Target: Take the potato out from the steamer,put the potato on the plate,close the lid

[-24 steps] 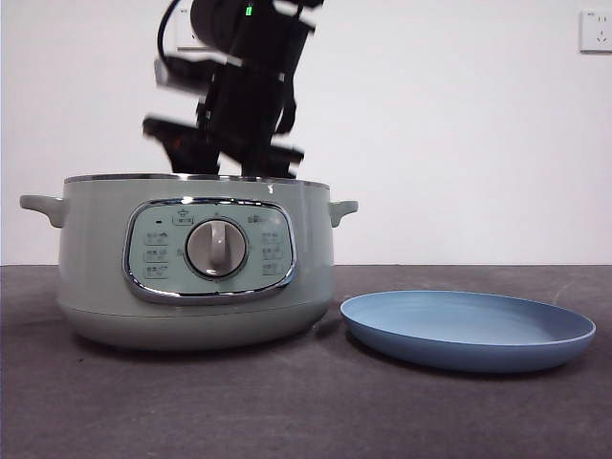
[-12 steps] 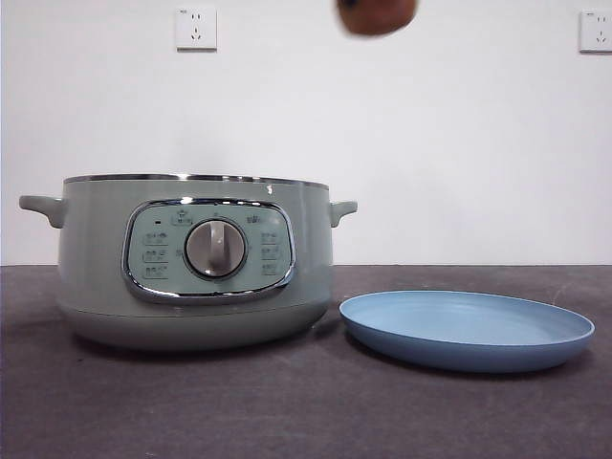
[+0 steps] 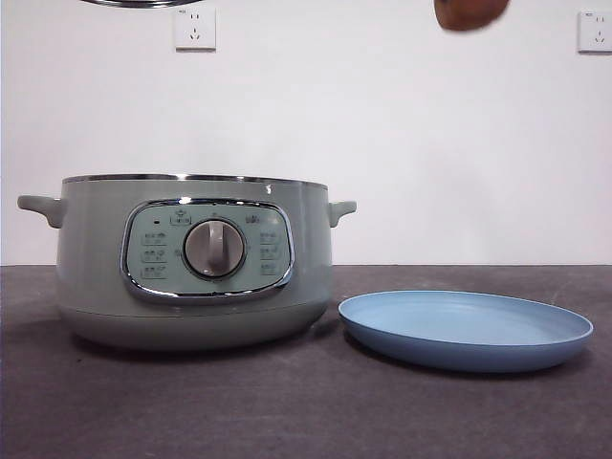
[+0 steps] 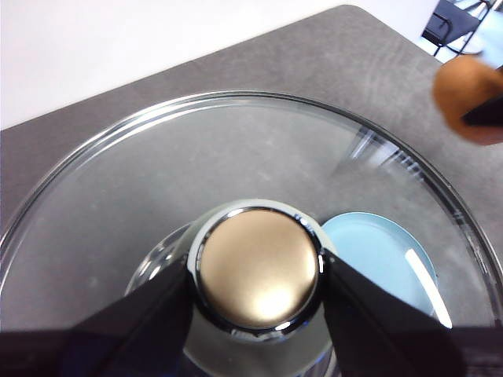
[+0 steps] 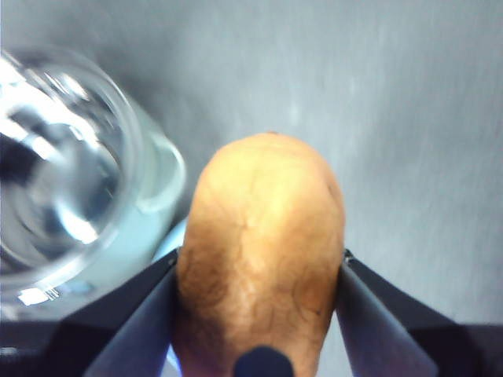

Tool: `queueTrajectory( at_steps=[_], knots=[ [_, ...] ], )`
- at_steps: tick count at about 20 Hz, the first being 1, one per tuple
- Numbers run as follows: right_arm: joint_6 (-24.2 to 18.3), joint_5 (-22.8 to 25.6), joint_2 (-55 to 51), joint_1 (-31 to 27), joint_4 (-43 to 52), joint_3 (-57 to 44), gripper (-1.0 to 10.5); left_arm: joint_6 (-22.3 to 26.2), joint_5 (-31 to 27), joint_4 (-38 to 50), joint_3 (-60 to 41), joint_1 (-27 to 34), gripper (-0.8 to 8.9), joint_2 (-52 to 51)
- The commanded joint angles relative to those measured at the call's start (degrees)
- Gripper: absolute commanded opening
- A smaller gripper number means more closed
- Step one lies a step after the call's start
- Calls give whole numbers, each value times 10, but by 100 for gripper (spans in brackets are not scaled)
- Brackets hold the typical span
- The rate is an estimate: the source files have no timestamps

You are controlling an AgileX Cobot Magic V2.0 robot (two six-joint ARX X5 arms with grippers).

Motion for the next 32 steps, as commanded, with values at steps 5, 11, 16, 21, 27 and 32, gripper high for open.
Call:
queueTrajectory(
  at_steps=[5,11,16,21,27,32],
  knots=[
    [7,-2,7,-6,19,-185,-11,2,9,25,9,-8,-9,-8],
    [27,-47,7,11,183,-363,-11,2,9,27,9,-9,-9,-8],
    [42,-47,10,20,327,-485,-11,2,9,26,9,-9,-9,-8],
    [40,-47,28,20,374,-544,-11,2,9,26,9,-9,-9,-8],
    [51,-47,43,21,388,-545,260,2,8,24,9,-12,-9,-8],
    [51,-45,39,20,378,-543,536,2,7,28,9,-12,-9,-8]
  ],
)
